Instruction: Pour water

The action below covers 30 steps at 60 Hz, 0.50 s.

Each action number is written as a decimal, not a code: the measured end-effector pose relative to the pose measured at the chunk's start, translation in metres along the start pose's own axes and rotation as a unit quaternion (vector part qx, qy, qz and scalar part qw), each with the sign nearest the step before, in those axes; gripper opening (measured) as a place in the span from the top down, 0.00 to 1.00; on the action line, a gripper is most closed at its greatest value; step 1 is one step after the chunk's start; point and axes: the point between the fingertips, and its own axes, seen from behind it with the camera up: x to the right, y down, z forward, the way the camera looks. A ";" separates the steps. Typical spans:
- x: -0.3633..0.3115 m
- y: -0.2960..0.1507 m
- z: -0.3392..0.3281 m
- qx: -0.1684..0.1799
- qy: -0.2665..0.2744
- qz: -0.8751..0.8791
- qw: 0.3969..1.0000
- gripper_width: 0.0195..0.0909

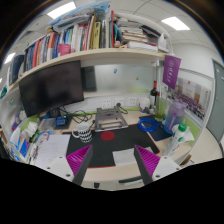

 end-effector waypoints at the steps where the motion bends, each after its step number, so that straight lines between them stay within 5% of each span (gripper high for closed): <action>1: 0.005 0.003 0.000 -0.003 0.004 0.004 1.000 0.08; 13: 0.093 0.061 0.019 -0.029 0.055 0.028 0.998 0.08; 30: 0.231 0.099 0.047 -0.013 0.084 -0.005 0.996 0.09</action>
